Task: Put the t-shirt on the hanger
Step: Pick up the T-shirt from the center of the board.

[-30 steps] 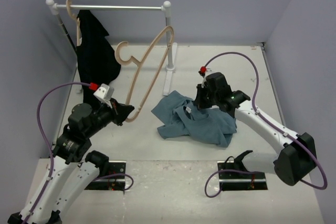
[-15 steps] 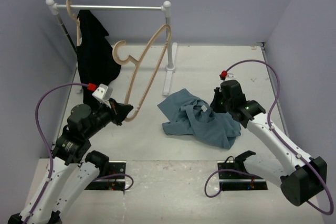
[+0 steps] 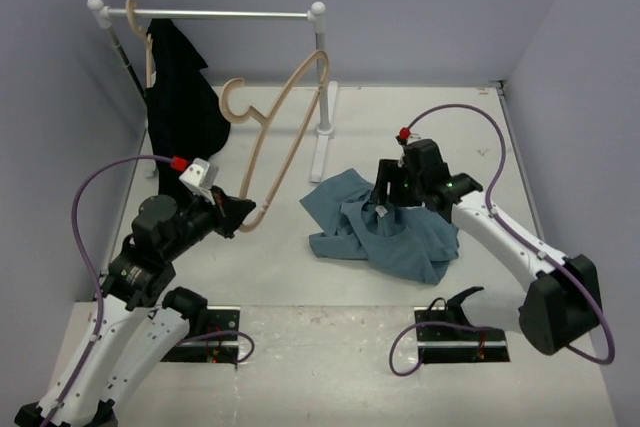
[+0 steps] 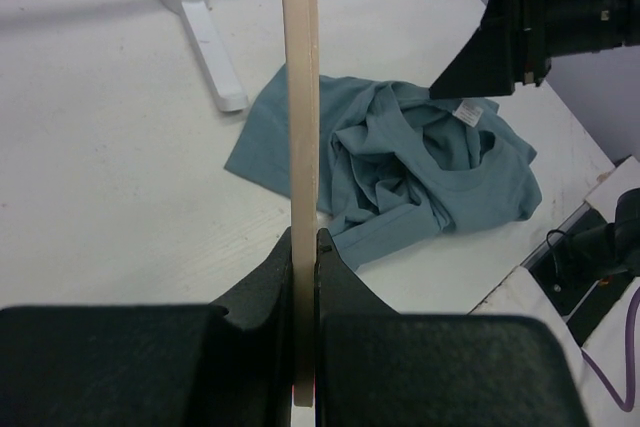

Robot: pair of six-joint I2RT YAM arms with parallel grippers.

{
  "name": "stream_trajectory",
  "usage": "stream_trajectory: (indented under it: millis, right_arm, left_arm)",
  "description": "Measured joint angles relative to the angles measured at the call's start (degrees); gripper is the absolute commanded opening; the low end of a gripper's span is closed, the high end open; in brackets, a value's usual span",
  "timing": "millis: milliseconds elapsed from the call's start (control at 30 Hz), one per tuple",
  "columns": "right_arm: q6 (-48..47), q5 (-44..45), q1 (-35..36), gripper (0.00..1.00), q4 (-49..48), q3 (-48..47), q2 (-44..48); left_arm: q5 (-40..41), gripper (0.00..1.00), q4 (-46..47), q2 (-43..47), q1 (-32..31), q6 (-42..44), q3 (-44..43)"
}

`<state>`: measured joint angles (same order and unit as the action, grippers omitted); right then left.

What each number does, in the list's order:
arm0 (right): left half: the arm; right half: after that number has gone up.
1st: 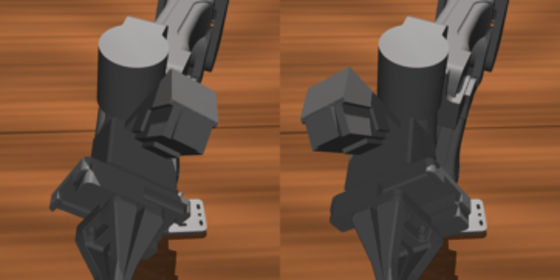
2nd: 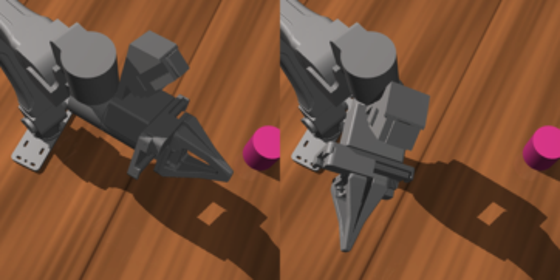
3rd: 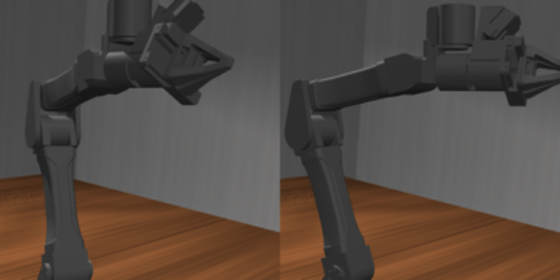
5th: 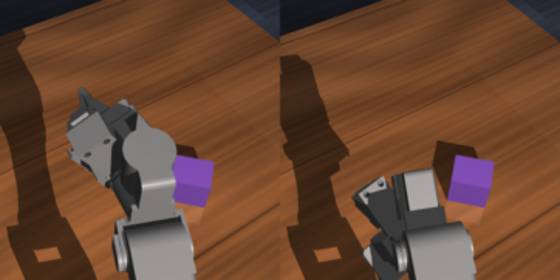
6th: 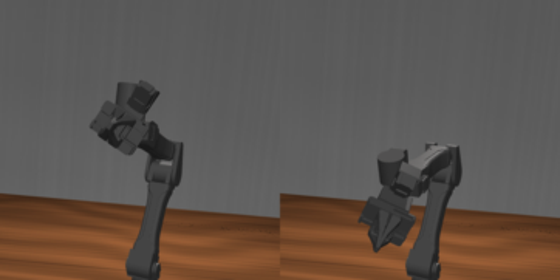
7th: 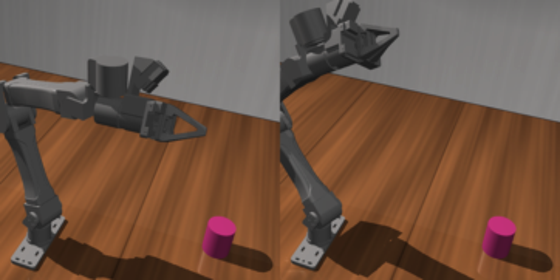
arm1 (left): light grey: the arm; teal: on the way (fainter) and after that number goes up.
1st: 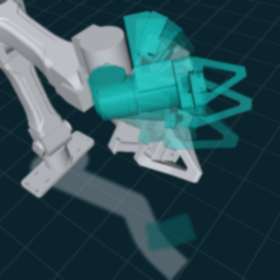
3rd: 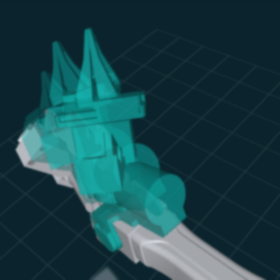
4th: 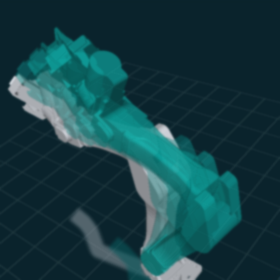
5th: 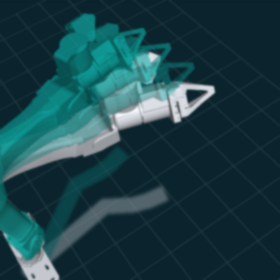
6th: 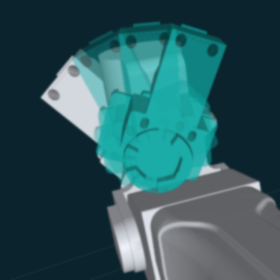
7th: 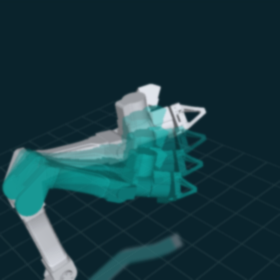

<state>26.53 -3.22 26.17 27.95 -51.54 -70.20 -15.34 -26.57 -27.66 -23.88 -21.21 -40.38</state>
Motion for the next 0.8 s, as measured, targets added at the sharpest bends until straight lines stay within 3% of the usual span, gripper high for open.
stream_trajectory:
  millis: [100, 200, 267, 467, 800]
  right_arm:
    - [-0.23, -1.29, 0.02, 0.49, -1.12, -0.62, -5.06]
    - [-0.49, -2.64, 0.01, 0.08, -1.22, -0.51, -7.35]
    - [-0.59, -3.09, 0.0, 0.01, -1.35, -0.51, -7.8]
    - [-0.89, -0.94, 0.0, 0.0, -0.49, -2.64, -7.78]
    - [-2.6, 16.84, -1.19, 0.0, 1.03, -22.04, -9.05]
  left_arm:
    - [-0.2, 0.0, 0.02, -0.02, 0.0, 0.0, 0.0]
    - [-0.88, 0.0, 0.02, 0.02, 0.0, 0.0, 0.0]
    - [-1.86, 0.0, 0.02, -0.03, 0.0, -0.02, 0.0]
    - [-6.64, 0.0, 0.05, -0.88, 0.0, -0.38, 0.0]
    - [-18.93, 0.0, 5.35, -5.39, -0.04, -7.64, 0.0]
